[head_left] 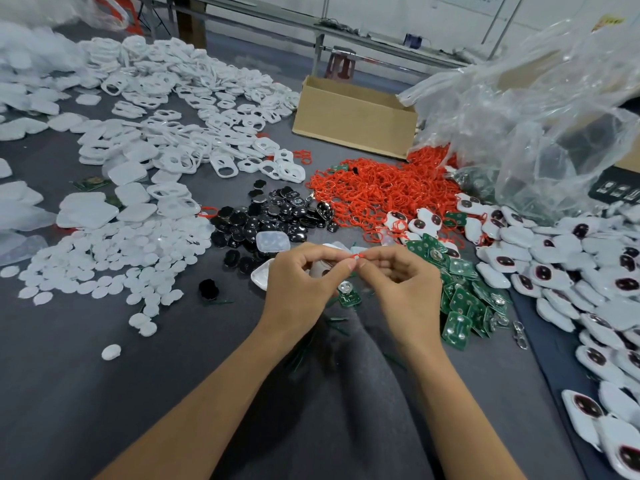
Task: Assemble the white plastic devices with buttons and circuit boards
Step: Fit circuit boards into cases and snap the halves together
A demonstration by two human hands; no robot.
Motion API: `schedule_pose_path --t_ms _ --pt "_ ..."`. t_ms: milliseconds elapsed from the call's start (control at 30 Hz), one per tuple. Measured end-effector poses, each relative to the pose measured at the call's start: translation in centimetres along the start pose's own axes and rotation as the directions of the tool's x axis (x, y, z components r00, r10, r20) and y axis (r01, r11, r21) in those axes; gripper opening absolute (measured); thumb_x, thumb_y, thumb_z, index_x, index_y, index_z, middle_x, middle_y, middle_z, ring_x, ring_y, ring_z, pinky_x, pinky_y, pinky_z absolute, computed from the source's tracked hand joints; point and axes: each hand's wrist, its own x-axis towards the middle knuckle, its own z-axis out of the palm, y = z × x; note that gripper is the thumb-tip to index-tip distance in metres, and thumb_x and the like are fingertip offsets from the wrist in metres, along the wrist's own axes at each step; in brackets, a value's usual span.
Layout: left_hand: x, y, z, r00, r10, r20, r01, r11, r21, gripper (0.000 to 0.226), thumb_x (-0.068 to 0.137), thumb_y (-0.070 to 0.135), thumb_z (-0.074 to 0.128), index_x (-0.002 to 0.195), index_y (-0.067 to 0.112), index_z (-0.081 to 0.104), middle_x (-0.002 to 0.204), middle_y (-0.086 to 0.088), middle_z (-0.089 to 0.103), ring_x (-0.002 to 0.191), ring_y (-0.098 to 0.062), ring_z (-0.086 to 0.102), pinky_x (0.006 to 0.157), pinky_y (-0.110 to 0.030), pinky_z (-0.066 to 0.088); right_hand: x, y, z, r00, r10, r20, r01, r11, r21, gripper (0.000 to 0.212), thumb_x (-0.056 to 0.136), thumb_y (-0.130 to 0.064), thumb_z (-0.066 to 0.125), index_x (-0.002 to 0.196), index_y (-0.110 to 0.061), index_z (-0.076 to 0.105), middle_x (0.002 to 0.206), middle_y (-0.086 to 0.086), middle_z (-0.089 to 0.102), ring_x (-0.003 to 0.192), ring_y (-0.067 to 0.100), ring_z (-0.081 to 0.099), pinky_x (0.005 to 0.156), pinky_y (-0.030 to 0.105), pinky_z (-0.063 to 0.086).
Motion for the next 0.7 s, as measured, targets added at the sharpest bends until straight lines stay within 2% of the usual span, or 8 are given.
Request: schedule_pose_path --t_ms 133,200,267,367,533,600,700 --pt "0.05 0.12 0.17 0.997 -0.079 0.006 0.079 0.992 -0.098 0.019 0.079 0.003 0.074 0.072 0.021 0.076 0.076 0.007 0.072 0.067 -0.008 0.066 0.059 -0.028 0.058 -0.16 0.22 0.22 0.998 -0.041 -0.039 0.041 0.999 -0.006 0.009 0.077 0.001 0.073 0.078 -0.008 0.072 0.066 0.0 0.068 0.06 0.006 0.059 0.06 0.02 0.05" --pt "0.11 0.14 0.11 0.992 -0.123 0.015 0.124 0.979 -0.159 0.023 0.078 0.001 0.074 0.069 0.022 0.076 0.075 -0.001 0.072 0.066 -0.01 0.063 0.056 -0.025 0.056 -0.31 0.26 0.41 0.996 -0.081 -0.048 0.079 0.996 -0.042 0.009 0.076 0.001 0.073 0.078 -0.008 0.072 0.066 -0.003 0.067 0.058 0.002 0.058 0.06 0.015 0.047" --pt "0.12 0.12 -0.01 0.989 -0.145 0.014 0.145 0.967 -0.208 0.022 0.078 -0.001 0.073 0.07 0.019 0.077 0.077 -0.012 0.071 0.068 -0.013 0.062 0.056 -0.024 0.056 -0.39 0.23 0.6 0.994 -0.098 -0.043 0.096 0.994 -0.052 0.011 0.076 0.001 0.074 0.077 -0.009 0.072 0.066 -0.004 0.067 0.058 0.002 0.057 0.06 0.013 0.046" --pt "0.11 0.02 -0.03 0.984 -0.177 0.02 0.176 0.949 -0.26 0.019 0.08 -0.003 0.07 0.075 0.014 0.077 0.085 -0.015 0.072 0.072 -0.014 0.064 0.059 -0.026 0.057 -0.36 0.14 0.65 0.996 -0.093 0.01 0.094 0.995 -0.046 0.014 0.077 0.0 0.073 0.078 -0.013 0.071 0.069 -0.002 0.067 0.06 0.005 0.057 0.061 0.015 0.047" --pt "0.09 -0.1 0.04 0.986 -0.161 0.031 0.164 0.955 -0.246 0.02 0.08 -0.001 0.072 0.074 0.017 0.077 0.082 -0.005 0.074 0.073 -0.012 0.068 0.06 -0.025 0.057 -0.31 0.16 0.29 0.999 -0.015 0.039 0.015 1.0 -0.004 0.01 0.079 -0.002 0.072 0.079 -0.012 0.072 0.066 -0.001 0.068 0.059 0.008 0.059 0.06 0.023 0.049" --pt "0.0 -0.11 0.08 0.988 -0.148 0.034 0.152 0.959 -0.241 0.02 0.08 -0.002 0.071 0.075 0.017 0.076 0.08 -0.003 0.074 0.071 -0.011 0.068 0.06 -0.025 0.057 -0.21 0.05 0.24 0.998 0.042 0.047 -0.045 0.998 0.052 0.016 0.079 0.001 0.071 0.077 -0.014 0.072 0.069 0.004 0.071 0.062 0.013 0.063 0.064 0.03 0.052" --pt "0.03 -0.14 0.15 0.989 -0.139 0.046 0.146 0.958 -0.247 0.018 0.081 -0.003 0.07 0.078 0.013 0.076 0.079 -0.002 0.073 0.071 -0.011 0.067 0.063 -0.027 0.059 -0.13 -0.13 0.22 0.995 0.075 0.065 -0.082 0.99 0.112 0.024 0.077 0.008 0.067 0.073 -0.015 0.071 0.071 0.008 0.071 0.066 0.016 0.065 0.067 0.03 0.053"
